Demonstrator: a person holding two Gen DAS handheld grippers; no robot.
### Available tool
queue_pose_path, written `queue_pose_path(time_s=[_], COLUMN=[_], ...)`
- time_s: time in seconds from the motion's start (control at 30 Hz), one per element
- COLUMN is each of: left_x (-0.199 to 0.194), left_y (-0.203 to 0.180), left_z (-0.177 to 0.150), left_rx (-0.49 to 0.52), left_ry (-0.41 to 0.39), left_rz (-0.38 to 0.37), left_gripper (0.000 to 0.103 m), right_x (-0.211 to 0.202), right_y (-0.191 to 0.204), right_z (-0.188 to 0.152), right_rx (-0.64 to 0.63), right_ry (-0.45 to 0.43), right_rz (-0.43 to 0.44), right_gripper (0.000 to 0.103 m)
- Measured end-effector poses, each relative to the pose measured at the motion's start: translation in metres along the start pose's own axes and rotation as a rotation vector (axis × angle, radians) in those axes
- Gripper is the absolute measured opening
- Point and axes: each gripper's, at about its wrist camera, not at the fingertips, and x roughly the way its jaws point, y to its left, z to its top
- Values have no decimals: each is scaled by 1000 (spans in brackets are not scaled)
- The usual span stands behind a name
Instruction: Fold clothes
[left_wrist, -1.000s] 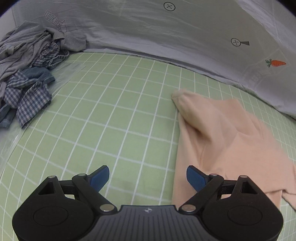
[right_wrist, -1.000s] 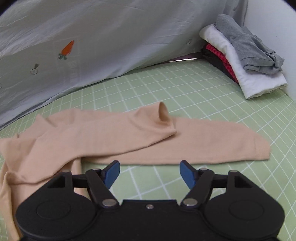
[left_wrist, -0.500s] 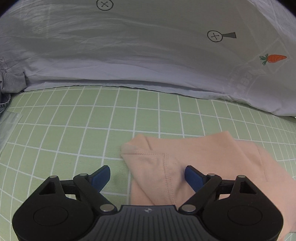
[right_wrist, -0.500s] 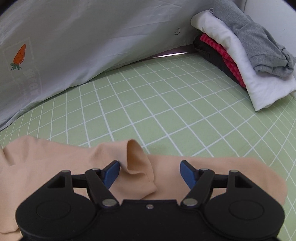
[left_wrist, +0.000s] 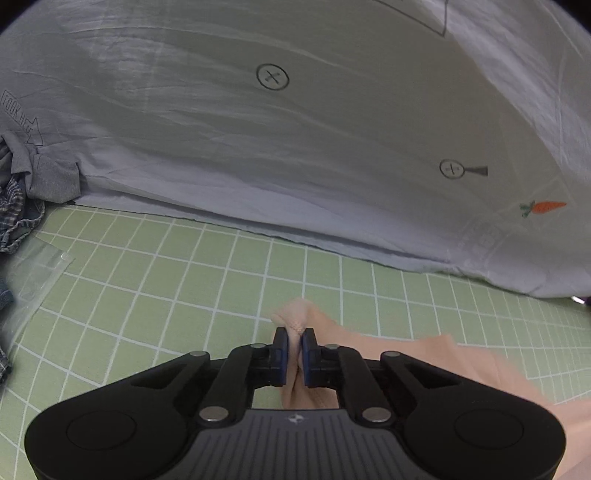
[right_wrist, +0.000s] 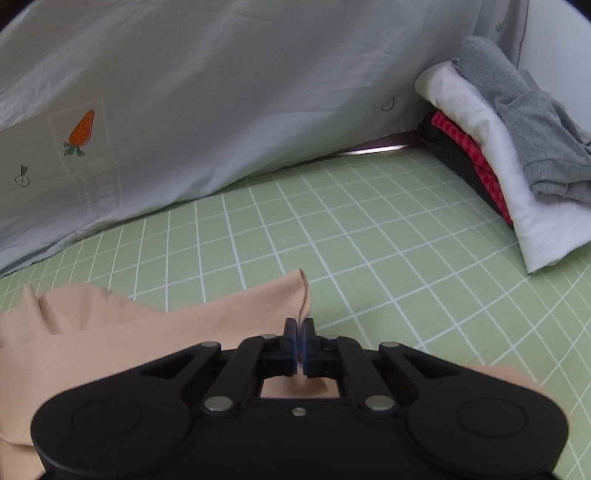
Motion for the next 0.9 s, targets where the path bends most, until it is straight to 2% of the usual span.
queue_pose_path(time_s=[0.07, 0.13, 0.27, 0.37, 0.4, 0.43, 0.47, 0.5, 0.53, 0.67, 0.73, 0.9], left_x=[0, 13, 44, 49, 48, 43, 38, 33, 25, -17, -39, -90], left_y=[5, 1, -2, -7, -8, -8, -7, -7, -6, -2, -3, 0], left_z=[4, 3, -4, -5, -4, -4, -3, -3, -2, -5, -16, -72], left_rx=[-17, 9, 8, 36, 40, 41, 42, 43, 36, 2, -9, -52], left_ry=[-7, 3, 87, 110, 113, 106, 99, 93, 75, 31, 31, 93], left_rz=[0, 26, 77, 109, 113, 114, 115, 116, 113, 122, 149, 171], left_gripper=[9, 9, 9, 18, 28, 43, 52, 70, 79, 84, 86, 86], right_x=[-9, -6, 18, 30, 31, 30, 28, 26, 22, -2, -22, -75], right_y=[-6, -6, 9, 15, 17, 19, 21, 22, 24, 33, 44, 72], right_z=[11, 17, 14, 8, 7, 6, 5, 4, 4, 2, -3, -22], right_rx=[24, 16, -94, -128, -138, -146, -153, -161, -161, -166, -203, -294], right_ry=[-38, -45, -8, 23, 28, 29, 28, 28, 22, -18, -53, -113], right_rz=[-2, 14, -25, -52, -56, -58, -58, -59, -57, -41, -21, 77], right_gripper=[2, 2, 2, 2, 2, 2, 2, 2, 2, 2, 2, 2])
